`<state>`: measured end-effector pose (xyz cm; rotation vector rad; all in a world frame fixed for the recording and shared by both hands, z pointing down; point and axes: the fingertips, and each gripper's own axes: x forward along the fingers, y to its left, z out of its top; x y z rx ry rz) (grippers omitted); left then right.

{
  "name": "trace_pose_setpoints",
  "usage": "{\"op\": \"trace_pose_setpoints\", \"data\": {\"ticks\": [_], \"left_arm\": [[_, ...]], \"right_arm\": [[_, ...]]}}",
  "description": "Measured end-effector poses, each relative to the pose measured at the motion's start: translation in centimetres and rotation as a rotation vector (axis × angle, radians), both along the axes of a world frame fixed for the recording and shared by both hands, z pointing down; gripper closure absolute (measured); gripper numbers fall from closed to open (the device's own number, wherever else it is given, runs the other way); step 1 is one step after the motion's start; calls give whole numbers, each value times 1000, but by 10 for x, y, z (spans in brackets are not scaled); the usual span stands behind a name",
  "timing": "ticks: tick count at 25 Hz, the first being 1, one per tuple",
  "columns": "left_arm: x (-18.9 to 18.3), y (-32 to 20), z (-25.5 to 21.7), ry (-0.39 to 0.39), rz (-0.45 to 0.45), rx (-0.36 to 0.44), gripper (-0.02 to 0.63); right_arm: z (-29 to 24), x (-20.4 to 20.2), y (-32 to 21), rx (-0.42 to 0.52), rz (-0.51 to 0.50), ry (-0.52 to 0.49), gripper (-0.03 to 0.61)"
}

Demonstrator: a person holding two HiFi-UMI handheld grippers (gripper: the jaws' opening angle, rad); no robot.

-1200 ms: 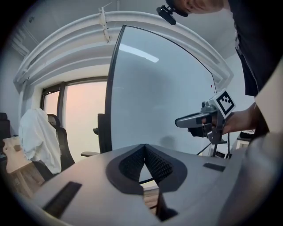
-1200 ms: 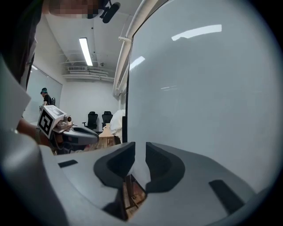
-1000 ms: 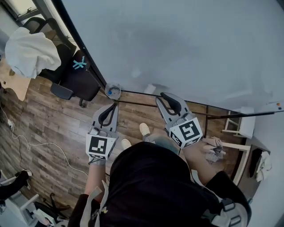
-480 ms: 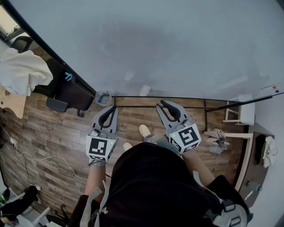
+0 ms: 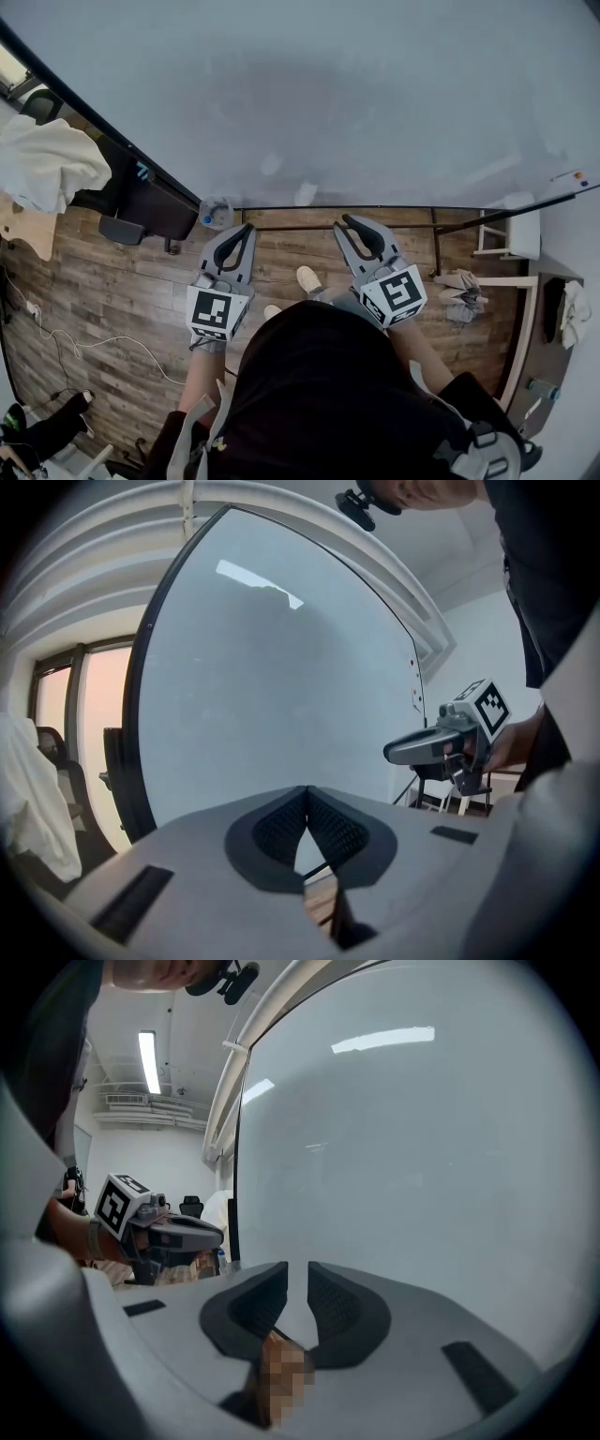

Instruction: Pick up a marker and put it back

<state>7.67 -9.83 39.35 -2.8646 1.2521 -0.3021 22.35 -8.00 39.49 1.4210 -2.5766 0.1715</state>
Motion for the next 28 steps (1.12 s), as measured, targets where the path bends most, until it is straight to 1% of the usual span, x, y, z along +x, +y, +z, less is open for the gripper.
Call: {"op": "trace_pose_setpoints", "data": {"ticks": [9,21,28], "left_arm": [[-2,-4,-3,-5,-11,5,606],[-1,-4,-4,-3,-24,7,606],[-8,-4,-4,1,-34,11,606]], "right_arm": [[-1,-7,-4,2,-17,4,511],[-2,-11,-4,-12,-31,-23,511],[-3,-19,-4,-8,-46,-16,511]]}}
